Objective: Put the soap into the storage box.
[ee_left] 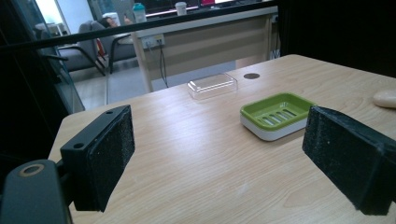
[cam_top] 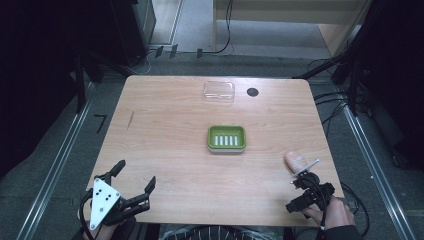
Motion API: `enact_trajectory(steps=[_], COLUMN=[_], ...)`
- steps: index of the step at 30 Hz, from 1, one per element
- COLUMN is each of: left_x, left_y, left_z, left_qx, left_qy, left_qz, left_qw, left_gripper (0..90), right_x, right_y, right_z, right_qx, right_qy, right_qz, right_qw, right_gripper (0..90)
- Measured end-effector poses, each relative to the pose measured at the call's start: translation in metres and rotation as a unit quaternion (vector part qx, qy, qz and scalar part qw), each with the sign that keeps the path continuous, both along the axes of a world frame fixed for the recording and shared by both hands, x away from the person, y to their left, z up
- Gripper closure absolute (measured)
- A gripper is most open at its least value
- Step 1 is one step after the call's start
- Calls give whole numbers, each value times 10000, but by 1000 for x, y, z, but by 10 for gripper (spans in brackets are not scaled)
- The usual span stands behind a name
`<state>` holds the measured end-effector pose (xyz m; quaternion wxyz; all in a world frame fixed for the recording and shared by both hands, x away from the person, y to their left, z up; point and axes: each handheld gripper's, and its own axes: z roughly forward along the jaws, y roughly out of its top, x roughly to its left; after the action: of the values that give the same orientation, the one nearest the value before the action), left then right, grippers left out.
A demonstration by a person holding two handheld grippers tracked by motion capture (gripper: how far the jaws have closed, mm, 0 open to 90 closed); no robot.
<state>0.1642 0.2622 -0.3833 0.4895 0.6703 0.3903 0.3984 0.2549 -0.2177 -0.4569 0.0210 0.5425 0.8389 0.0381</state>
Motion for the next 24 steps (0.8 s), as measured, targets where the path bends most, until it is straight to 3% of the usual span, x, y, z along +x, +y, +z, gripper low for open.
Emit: enact_trajectory(steps=[24], left_x=[1], left_y=[-1], left_z=[0], left_qx=[7], left_qy=[36], left_qz=[8], left_qw=[10000], left_gripper=[96], right_x=[7], right_y=[1], right_z=[-2], right_qx=[-42], right_qy=[-95], right_qz=[252], right_qw=[9996], right_gripper=[0])
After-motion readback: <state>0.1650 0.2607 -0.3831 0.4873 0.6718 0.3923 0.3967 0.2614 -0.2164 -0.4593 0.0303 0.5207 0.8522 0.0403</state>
